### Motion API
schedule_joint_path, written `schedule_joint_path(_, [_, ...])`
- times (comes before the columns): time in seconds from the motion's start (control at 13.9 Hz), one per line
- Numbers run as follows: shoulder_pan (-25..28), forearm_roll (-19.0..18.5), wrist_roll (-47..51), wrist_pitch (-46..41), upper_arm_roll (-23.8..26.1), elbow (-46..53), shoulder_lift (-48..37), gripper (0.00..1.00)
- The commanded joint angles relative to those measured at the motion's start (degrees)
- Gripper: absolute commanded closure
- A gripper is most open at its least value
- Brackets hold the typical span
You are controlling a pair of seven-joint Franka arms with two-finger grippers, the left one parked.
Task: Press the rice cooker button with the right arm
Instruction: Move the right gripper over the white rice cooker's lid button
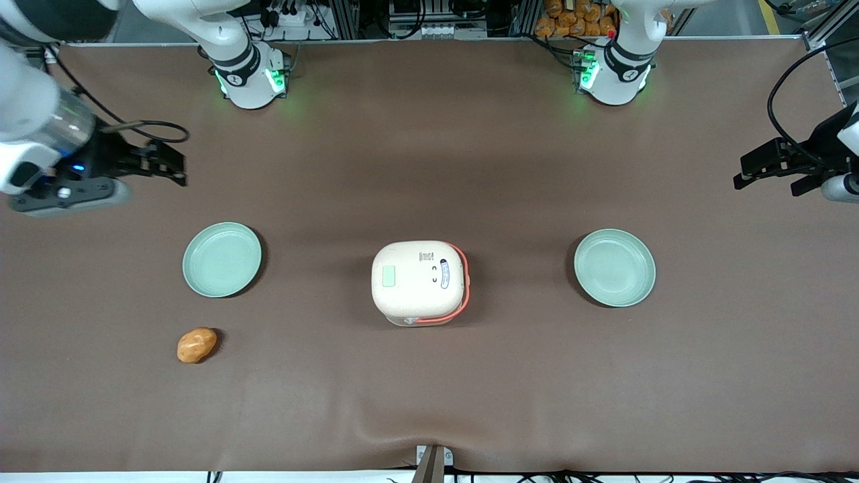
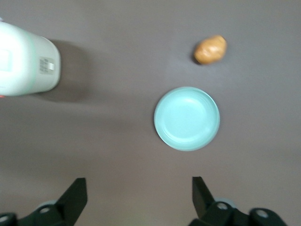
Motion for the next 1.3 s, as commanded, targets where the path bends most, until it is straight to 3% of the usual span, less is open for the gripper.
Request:
schedule_joint_path(0.0, [4.1,3.0,1.4,4.6,-0.4,-0.1,2.6,0.52])
schedule_joint_path(0.14, [6.4,8.1,3.6,8.1,-0.4,0.0,5.2,0.82])
schedule_joint_path(0.22, [8.5,9.3,3.7,10.1,-0.4,0.2,6.9,0.92])
schedule_joint_path(0.36, [12.1,9.6,3.8,14.8,-0.4,0.5,10.2,1.00])
schedule_joint_path(0.79, [19.5,9.6,10.9,30.1,-0.4,1.5,19.1,1.00])
schedule_joint_path(1.08, [20.9,9.8,10.9,34.1,-0.4,1.5,23.6,1.00])
schedule_joint_path(1.23, [22.1,12.4,10.9,37.3,-0.5,1.4,25.0,1.00])
